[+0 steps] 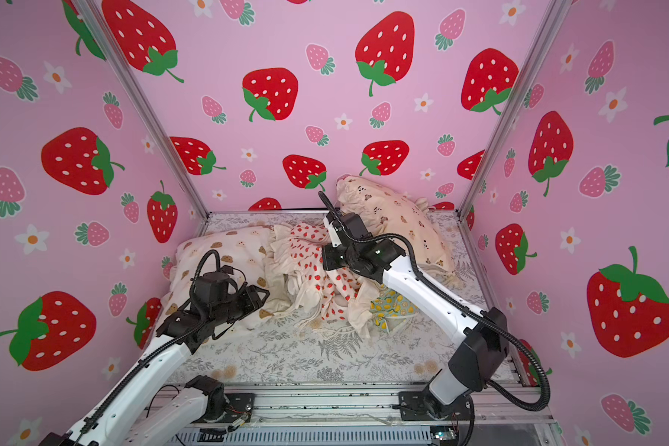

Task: Zip up pillowcases
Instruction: Adjust the pillowcase at the center of the board.

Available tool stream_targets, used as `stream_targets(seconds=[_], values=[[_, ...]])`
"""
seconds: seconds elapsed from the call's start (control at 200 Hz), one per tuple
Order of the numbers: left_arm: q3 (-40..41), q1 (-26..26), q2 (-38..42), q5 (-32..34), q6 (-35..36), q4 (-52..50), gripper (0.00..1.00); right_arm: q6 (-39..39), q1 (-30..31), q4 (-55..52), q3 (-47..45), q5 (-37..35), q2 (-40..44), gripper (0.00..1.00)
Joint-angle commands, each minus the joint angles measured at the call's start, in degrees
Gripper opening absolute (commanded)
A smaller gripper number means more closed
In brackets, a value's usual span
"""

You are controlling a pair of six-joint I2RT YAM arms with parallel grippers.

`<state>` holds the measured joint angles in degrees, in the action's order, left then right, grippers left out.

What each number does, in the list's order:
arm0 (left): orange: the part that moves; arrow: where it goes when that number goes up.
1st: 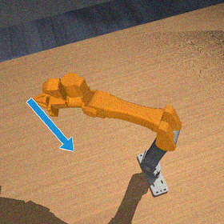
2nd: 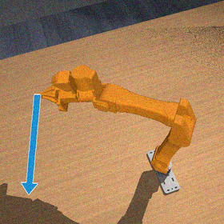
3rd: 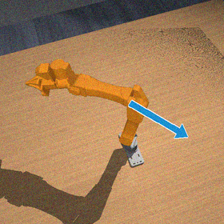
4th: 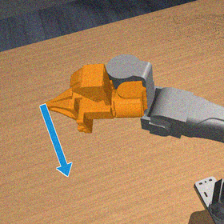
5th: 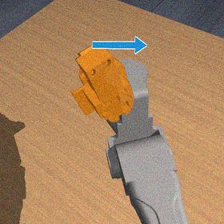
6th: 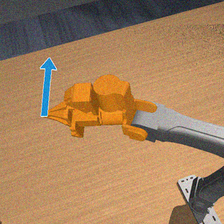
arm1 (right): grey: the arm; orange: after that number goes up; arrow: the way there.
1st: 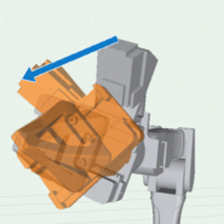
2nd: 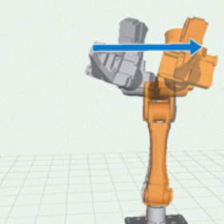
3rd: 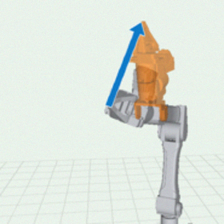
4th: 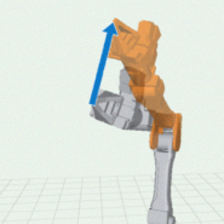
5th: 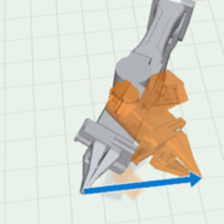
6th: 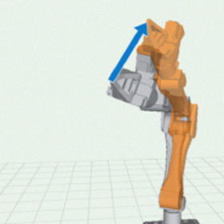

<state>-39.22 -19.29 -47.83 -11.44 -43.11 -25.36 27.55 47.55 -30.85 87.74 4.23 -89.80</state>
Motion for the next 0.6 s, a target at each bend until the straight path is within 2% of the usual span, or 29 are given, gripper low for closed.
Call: stream_targets(seconds=[0.0,0.095,0.21,0.285,0.37,0.45,0.595], values=[[1.37,-6.70,2.68,-1.21,-3.03,4.30,0.63,2.17,-0.26,1.61,0.06,1.50,2.26,0.00],[2.58,-11.79,2.77,-0.43,-4.68,10.89,0.67,2.58,-0.26,1.55,-0.03,1.60,2.43,0.00],[2.21,-17.80,1.27,3.21,-5.93,13.73,0.67,2.81,-0.42,1.00,0.05,0.43,2.86,0.00],[4.12,-21.05,-0.63,3.31,-7.61,19.27,0.67,3.10,-0.47,1.04,-0.03,0.22,3.22,0.00],[6.04,-22.57,-3.66,3.27,-10.08,24.29,0.76,3.65,-0.65,1.36,-0.27,0.05,3.58,0.00],[7.96,-23.90,-5.00,7.18,-10.51,29.29,0.81,3.94,-0.70,1.50,-0.29,0.68,3.40,0.00],[10.19,-24.25,-7.08,10.12,-8.43,37.04,0.82,4.05,-0.79,1.66,-0.63,0.93,3.40,0.00]])
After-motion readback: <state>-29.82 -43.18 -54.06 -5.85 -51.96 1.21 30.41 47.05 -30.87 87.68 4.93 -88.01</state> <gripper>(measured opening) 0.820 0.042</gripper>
